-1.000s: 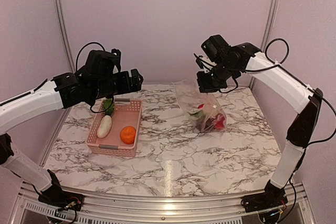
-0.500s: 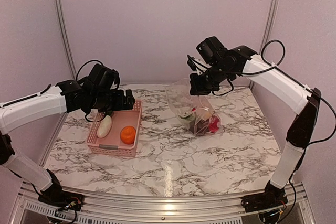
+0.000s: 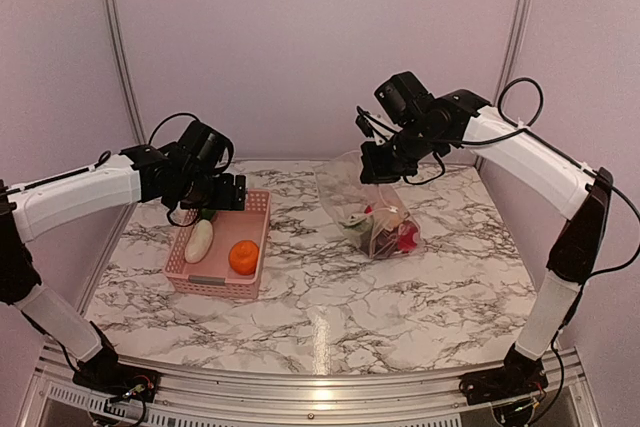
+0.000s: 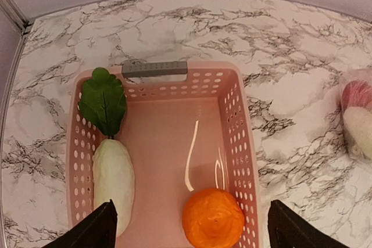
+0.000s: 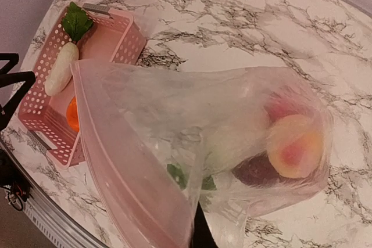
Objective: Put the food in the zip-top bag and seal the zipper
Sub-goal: Pick up the fake fruit from the bin.
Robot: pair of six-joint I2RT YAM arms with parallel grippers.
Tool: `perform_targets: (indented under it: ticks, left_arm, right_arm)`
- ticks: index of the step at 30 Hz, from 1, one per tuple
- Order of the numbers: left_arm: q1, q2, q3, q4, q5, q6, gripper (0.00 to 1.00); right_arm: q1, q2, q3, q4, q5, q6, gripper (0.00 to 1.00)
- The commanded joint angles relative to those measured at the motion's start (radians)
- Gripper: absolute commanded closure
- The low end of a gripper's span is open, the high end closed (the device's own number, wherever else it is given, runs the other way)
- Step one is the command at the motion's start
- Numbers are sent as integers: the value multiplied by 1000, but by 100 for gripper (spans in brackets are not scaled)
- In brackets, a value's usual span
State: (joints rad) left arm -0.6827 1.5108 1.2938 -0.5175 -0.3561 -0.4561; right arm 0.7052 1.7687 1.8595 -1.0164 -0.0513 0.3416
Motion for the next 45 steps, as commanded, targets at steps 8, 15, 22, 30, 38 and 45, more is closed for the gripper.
perform_targets:
  ticks: [8,15,22,30,38,45]
  left_arm:
    - [51,118,-91,-51,199,-89,20]
    - [58,210,-68,-58,294,-104,16]
    - [58,260,-55,-58,318,-102,10]
    - [60,296,-36,-77,321,-104,1]
    - [61,321,-42,-73,340,-100,3]
    - [64,333,-46,-72,346,-99,6]
  right_arm:
    - [10,0,26,6,-18,-12,100]
    - [10,-8,15,6,-18,-14,100]
    - [10,0,20,13,-24,-12,100]
    - [10,19,38,12,-30,-16,100]
    - [10,26,38,16,-38,-15,100]
    - [10,26,33,16,-41,-18,100]
